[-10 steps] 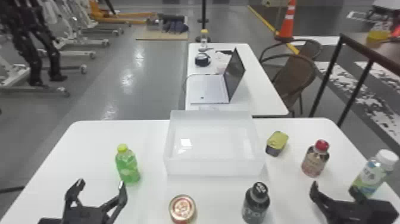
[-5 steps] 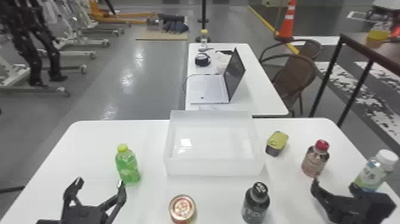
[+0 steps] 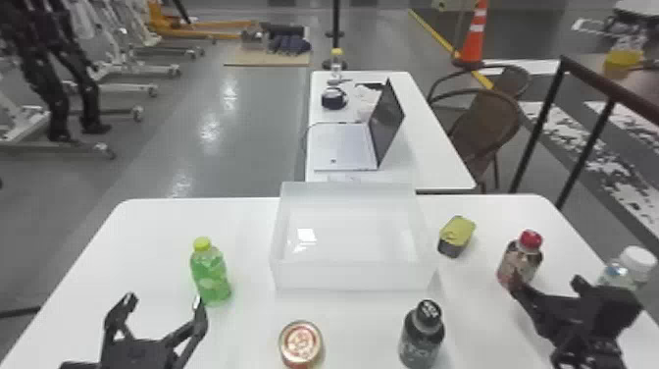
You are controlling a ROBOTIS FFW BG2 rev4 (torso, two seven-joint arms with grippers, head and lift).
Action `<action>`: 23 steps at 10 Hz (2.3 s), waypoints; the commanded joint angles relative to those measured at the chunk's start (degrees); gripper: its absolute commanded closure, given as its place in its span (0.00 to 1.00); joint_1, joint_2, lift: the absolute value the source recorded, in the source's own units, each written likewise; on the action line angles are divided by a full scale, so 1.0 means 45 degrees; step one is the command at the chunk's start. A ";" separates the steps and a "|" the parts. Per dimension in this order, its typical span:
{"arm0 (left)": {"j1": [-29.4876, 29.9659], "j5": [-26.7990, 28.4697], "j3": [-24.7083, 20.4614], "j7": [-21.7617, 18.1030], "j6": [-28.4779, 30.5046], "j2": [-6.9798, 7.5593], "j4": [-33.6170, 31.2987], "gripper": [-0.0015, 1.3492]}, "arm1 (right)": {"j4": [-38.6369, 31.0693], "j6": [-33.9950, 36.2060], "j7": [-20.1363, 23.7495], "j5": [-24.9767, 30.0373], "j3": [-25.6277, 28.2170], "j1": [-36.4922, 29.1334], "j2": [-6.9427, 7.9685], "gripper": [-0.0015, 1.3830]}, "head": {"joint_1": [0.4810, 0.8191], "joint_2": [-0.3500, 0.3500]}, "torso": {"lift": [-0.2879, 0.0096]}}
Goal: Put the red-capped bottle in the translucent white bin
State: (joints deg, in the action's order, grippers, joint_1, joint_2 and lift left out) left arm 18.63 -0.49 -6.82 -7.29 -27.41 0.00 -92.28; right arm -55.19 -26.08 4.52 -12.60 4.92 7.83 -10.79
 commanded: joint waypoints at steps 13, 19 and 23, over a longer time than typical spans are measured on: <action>-0.0235 -0.0536 0.0090 -0.0215 -0.0629 -0.0033 0.0566 0.17 | 0.3514 0.0035 0.1203 0.0437 -0.0039 0.2812 -0.0316 0.10 | 0.20 0.50 | 0.63; -0.0235 -0.0849 0.0011 -0.0294 -0.0882 -0.0033 0.0762 0.17 | 0.3670 0.0172 0.1183 0.0027 -0.0039 0.3046 0.0016 0.93 | 0.20 0.50 | 0.63; -0.0215 -0.0888 -0.0008 -0.0294 -0.0863 -0.0033 0.0762 0.17 | 0.0076 0.2633 0.1183 -0.0169 -0.0039 0.2030 0.0016 0.93 | 0.20 0.50 | 0.63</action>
State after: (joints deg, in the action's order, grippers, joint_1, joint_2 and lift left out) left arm 17.67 -4.43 -6.85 -8.61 -31.36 0.00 -88.86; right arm -51.65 -16.88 9.84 -13.80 4.74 17.53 -10.71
